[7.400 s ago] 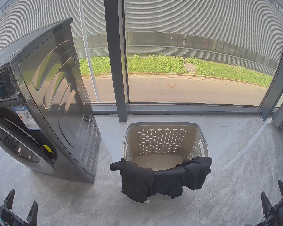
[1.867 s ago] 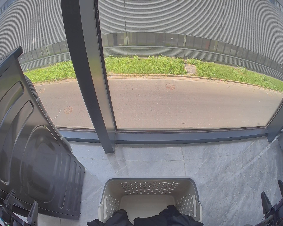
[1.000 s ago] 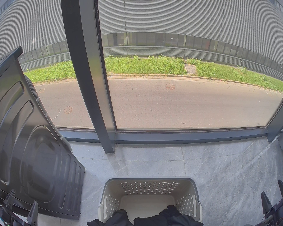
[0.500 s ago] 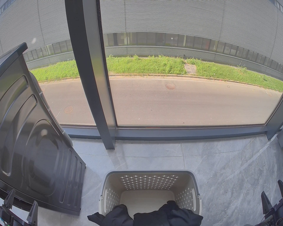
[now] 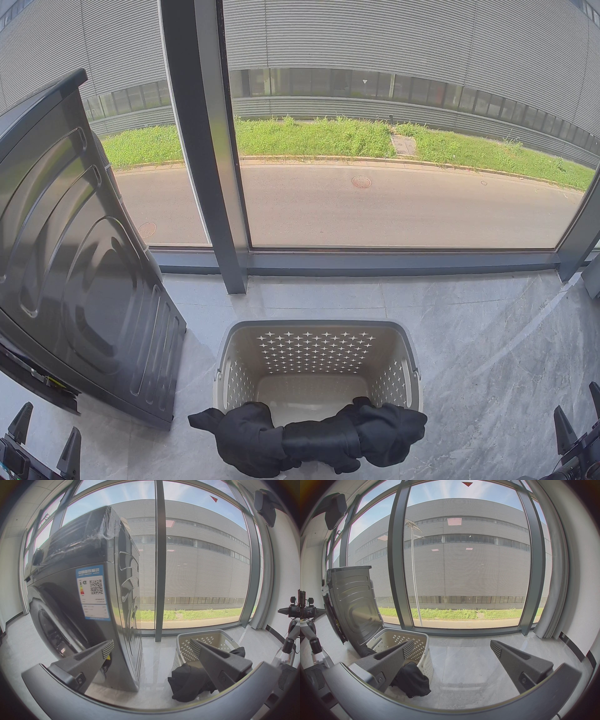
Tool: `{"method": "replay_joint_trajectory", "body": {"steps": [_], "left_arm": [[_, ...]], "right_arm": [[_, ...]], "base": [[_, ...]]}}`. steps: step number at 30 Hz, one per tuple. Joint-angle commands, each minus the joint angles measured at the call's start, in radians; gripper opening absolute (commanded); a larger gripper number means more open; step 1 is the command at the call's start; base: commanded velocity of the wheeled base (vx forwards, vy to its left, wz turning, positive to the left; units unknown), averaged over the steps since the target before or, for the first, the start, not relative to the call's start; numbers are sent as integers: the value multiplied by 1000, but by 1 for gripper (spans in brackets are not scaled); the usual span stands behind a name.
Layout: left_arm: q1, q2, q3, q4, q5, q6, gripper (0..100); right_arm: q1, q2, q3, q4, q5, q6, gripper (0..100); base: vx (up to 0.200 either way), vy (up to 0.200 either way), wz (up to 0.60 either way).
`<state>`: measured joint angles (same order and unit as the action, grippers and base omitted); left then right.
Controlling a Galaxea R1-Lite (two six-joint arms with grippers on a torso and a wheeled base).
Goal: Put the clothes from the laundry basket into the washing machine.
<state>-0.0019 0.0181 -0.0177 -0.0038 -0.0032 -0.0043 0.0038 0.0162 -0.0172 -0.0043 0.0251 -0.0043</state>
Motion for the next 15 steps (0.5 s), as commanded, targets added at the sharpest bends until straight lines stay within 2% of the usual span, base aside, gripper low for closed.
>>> {"method": "replay_joint_trajectory", "body": {"steps": [1, 15], "left_arm": [[0, -18, 16, -1, 0, 0, 100], [0, -18, 16, -1, 0, 0, 100]], "right_arm": [[1, -16, 17, 0, 1, 0, 100], [1, -16, 17, 0, 1, 0, 100]], "base": [[-200, 0, 0], [-200, 0, 0]]}}
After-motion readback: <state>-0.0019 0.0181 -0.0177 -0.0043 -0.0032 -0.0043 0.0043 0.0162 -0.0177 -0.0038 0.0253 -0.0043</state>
